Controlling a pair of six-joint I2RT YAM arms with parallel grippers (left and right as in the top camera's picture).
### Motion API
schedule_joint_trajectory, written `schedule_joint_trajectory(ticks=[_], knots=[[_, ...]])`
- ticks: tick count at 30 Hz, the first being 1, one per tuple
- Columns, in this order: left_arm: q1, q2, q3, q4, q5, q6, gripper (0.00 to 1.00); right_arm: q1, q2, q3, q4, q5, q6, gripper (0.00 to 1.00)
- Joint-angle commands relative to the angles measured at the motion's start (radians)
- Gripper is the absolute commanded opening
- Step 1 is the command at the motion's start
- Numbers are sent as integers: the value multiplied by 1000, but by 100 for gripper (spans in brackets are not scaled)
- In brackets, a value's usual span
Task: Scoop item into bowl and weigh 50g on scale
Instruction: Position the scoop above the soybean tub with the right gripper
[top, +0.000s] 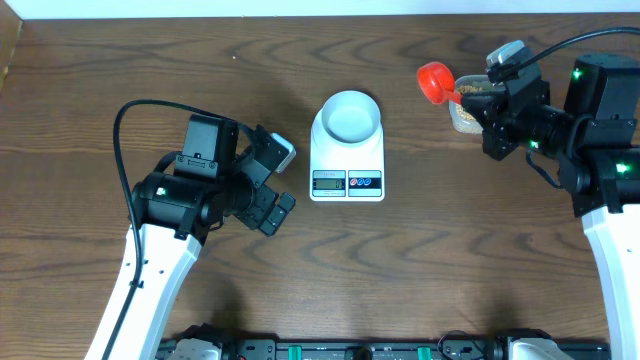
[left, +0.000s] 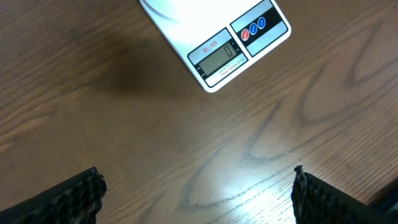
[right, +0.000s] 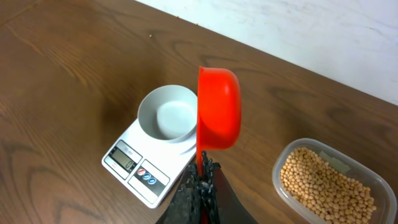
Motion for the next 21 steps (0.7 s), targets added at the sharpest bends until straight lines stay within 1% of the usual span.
schedule_joint_trajectory(ticks=[1, 10, 15, 21], knots=[[-1, 5, 2, -2, -3, 20, 98, -3, -8, 22, -1, 5, -22, 1], [-1, 5, 2, -2, -4, 20, 98, -1, -8, 22, -11, 5, -22, 1], [-1, 5, 2, -2, -4, 20, 98, 34, -8, 22, -41, 13, -21, 1], [-1, 5, 2, -2, -4, 20, 98, 89, -8, 22, -58, 141, 20, 1]])
